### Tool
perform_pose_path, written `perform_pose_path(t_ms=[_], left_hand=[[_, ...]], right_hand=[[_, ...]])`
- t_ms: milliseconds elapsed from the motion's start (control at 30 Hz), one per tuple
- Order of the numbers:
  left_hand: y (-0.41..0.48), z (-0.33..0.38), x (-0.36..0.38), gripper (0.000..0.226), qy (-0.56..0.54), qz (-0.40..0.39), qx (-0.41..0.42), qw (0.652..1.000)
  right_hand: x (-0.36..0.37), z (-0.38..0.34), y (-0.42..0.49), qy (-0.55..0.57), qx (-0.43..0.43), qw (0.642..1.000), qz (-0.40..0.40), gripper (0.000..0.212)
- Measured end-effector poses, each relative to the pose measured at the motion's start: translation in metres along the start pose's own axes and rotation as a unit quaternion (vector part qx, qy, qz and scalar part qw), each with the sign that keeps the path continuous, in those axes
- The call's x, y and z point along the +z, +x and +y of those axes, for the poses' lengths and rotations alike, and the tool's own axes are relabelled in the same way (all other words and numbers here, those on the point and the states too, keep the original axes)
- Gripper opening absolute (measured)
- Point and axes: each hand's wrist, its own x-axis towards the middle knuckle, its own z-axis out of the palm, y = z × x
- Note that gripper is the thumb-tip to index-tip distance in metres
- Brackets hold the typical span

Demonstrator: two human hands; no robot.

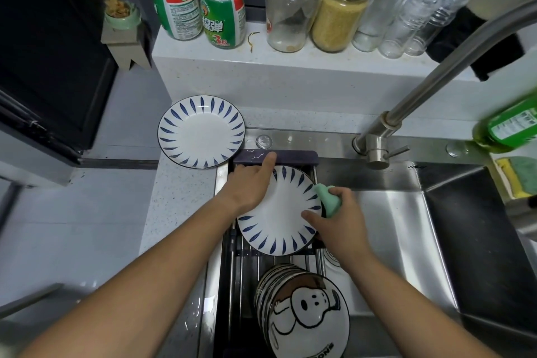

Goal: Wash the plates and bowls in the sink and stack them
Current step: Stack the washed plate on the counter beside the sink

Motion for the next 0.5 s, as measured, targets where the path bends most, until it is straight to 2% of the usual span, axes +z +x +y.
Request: perform_pose_path(t_ms=[200, 500], left_hand=[[0.001, -0.005, -0.001, 0.064, -0.007, -0.006, 0.009, 1.000], [0.004, -0.011, -0.010, 0.078, -0.013, 0.013, 0.018, 1.000]], right_hand=[[0.001, 0.002, 0.003, -0.036, -0.028, 0.999, 0.024, 0.061], [-0.001, 0.001, 0.009, -0.099, -0.065, 0.993, 0.011, 0.053]])
